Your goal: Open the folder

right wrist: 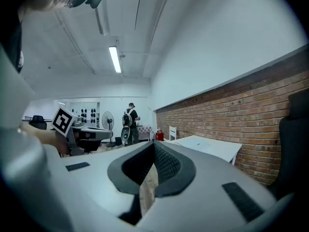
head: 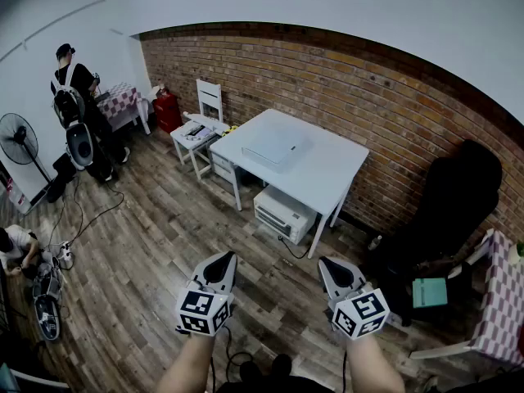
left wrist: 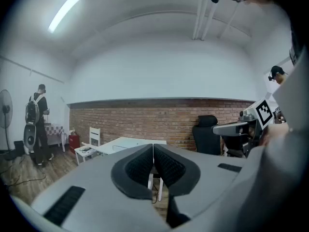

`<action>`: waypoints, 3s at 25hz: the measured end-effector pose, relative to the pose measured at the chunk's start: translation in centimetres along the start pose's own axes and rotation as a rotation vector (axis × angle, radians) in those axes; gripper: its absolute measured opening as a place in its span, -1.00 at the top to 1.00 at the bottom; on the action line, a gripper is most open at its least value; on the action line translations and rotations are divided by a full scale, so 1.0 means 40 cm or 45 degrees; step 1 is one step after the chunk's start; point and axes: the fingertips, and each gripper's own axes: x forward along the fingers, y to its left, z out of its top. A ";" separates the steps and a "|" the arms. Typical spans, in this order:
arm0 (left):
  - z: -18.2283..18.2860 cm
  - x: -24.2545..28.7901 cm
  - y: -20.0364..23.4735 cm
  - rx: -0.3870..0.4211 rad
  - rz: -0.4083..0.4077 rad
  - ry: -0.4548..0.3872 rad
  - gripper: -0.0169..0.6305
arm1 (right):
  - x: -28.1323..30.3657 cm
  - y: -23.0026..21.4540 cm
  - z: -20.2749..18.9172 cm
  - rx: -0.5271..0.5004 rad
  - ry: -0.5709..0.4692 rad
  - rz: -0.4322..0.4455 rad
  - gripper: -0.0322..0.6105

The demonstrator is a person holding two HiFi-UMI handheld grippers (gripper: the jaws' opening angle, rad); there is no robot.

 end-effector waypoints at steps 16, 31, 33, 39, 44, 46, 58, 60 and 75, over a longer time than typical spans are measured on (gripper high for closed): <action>0.014 0.077 -0.041 0.013 -0.031 -0.016 0.89 | 0.003 -0.057 -0.005 0.065 -0.005 0.058 0.85; -0.035 0.448 0.320 -0.060 -0.078 0.015 0.89 | 0.511 -0.187 -0.017 0.102 0.108 0.003 0.79; -0.024 0.509 0.393 -0.065 -0.091 0.029 0.89 | 0.604 -0.199 0.000 0.106 0.119 -0.009 0.79; 0.027 0.647 0.571 -0.046 -0.136 0.022 0.89 | 0.821 -0.237 0.033 0.119 0.143 -0.060 0.79; 0.046 0.709 0.679 -0.059 -0.155 0.018 0.89 | 0.949 -0.238 0.048 0.114 0.173 -0.070 0.79; 0.049 0.729 0.707 -0.065 -0.157 0.014 0.89 | 0.982 -0.247 0.045 0.113 0.191 -0.073 0.79; 0.018 0.902 0.789 -0.061 -0.191 0.070 0.89 | 1.135 -0.383 -0.020 0.188 0.271 -0.128 0.67; 0.013 0.958 0.801 -0.047 -0.204 0.089 0.89 | 1.173 -0.429 -0.034 0.203 0.280 -0.142 0.63; 0.012 1.486 0.915 0.059 -0.326 0.288 0.88 | 1.530 -0.791 -0.105 0.374 0.336 -0.196 0.25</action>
